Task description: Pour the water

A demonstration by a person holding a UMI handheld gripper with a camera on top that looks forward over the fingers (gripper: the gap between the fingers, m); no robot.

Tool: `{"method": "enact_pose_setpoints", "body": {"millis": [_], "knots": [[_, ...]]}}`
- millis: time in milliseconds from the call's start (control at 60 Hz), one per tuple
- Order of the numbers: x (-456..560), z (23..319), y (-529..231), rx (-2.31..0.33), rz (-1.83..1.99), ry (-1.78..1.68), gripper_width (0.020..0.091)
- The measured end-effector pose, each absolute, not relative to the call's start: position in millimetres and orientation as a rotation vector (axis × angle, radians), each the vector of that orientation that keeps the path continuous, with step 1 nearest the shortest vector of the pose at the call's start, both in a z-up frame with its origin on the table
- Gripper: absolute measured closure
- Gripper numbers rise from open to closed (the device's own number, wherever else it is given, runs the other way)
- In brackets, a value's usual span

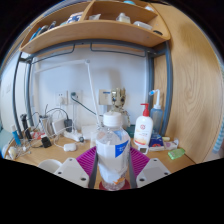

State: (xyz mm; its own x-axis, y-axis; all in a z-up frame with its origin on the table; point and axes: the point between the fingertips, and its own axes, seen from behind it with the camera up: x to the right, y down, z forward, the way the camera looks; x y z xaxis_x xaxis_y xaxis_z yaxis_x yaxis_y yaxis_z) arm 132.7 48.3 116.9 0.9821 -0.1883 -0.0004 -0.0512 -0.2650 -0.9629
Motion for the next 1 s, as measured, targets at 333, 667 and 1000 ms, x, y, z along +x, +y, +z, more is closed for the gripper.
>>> {"method": "enact_pose_setpoints", "body": {"millis": [333, 667, 1000], "knots": [[115.0, 90.9, 2.9, -2.004, -0.075, 0.144, 0.0376], [65.7, 131.9, -85.3, -2.192, -0.014, 0.075, 0.0384], [7.3, 199.4, -112.9, -2.172, 0.095, 0.075, 0.0384]]}}
